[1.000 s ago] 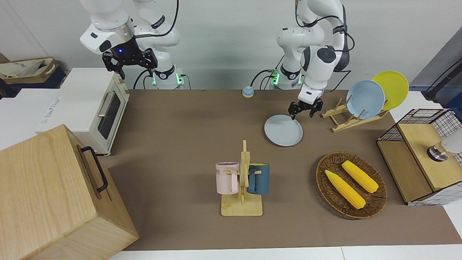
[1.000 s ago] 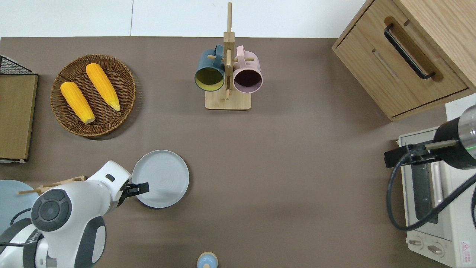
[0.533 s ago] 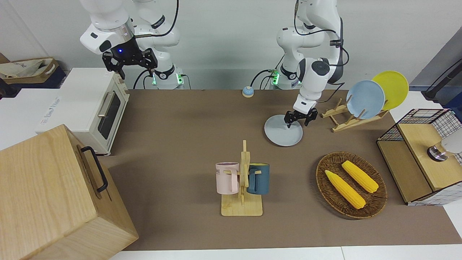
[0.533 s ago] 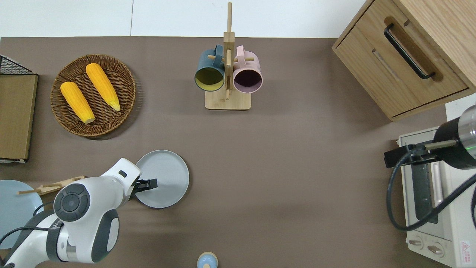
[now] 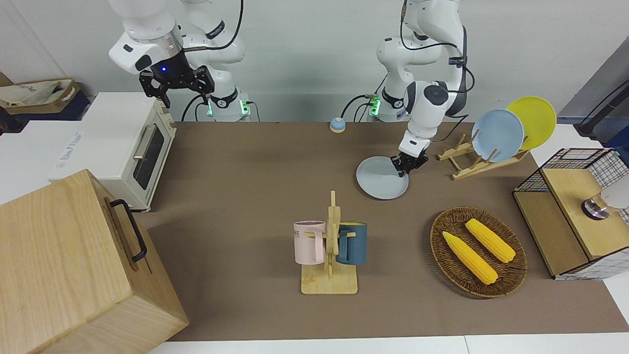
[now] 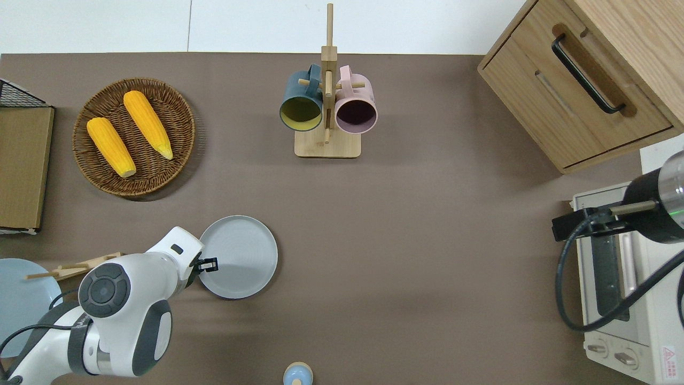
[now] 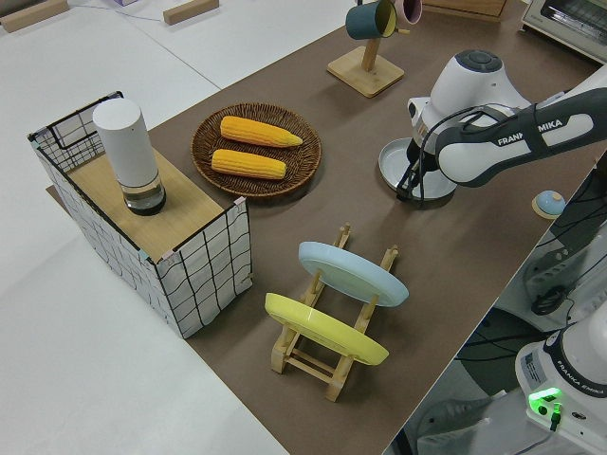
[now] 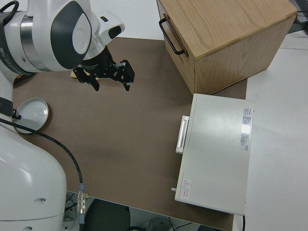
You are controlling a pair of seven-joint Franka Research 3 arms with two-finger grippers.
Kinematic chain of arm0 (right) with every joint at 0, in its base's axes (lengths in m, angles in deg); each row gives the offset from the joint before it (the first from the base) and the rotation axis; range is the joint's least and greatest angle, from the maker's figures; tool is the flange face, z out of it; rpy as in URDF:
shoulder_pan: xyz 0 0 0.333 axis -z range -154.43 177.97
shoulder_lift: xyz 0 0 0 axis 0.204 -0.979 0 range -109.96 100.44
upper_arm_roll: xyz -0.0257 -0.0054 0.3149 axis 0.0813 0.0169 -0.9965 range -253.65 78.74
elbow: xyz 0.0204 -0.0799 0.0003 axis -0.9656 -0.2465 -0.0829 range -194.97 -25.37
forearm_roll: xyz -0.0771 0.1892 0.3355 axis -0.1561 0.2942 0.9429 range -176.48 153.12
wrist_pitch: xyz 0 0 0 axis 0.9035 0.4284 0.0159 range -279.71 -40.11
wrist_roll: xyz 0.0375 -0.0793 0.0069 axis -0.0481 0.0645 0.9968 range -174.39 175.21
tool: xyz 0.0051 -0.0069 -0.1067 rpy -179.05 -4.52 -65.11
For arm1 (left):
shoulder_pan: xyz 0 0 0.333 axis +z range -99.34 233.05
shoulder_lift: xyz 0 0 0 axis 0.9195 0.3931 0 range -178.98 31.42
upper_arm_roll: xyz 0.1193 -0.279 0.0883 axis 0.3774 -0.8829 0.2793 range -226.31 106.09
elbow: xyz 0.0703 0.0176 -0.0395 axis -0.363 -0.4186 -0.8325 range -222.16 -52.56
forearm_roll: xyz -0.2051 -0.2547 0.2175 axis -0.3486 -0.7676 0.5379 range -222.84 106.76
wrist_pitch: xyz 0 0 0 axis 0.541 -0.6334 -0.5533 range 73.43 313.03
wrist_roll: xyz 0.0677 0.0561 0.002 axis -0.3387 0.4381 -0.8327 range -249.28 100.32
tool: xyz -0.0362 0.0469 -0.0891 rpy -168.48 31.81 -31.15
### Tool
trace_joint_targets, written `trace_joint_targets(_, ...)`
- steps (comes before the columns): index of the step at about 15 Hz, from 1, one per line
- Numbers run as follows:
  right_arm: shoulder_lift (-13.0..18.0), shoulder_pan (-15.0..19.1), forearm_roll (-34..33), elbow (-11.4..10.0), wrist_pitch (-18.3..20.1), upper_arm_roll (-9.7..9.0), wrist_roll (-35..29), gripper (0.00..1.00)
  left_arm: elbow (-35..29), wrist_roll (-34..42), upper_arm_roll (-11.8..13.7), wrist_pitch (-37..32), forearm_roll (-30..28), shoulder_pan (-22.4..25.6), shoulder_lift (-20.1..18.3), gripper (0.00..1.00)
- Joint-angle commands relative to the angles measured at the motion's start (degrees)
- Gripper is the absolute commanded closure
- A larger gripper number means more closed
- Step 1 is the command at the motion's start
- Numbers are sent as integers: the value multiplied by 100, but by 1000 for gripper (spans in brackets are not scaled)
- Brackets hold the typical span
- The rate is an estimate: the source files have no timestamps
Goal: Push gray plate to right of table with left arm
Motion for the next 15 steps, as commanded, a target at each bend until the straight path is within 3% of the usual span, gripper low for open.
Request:
trace_joint_targets(1, 14, 107, 25, 53, 89, -92, -66, 17, -85, -44, 8, 93, -40, -37, -81, 1000)
trace_joint_targets(10, 14, 107, 25, 53, 89, -92, -66, 17, -76, -350, -53, 93, -14, -54, -99, 1000)
trace_joint_targets(15, 14, 107, 25, 53, 89, -92, -66, 17, 3, -1676, -931, 137, -5, -54, -20, 1000)
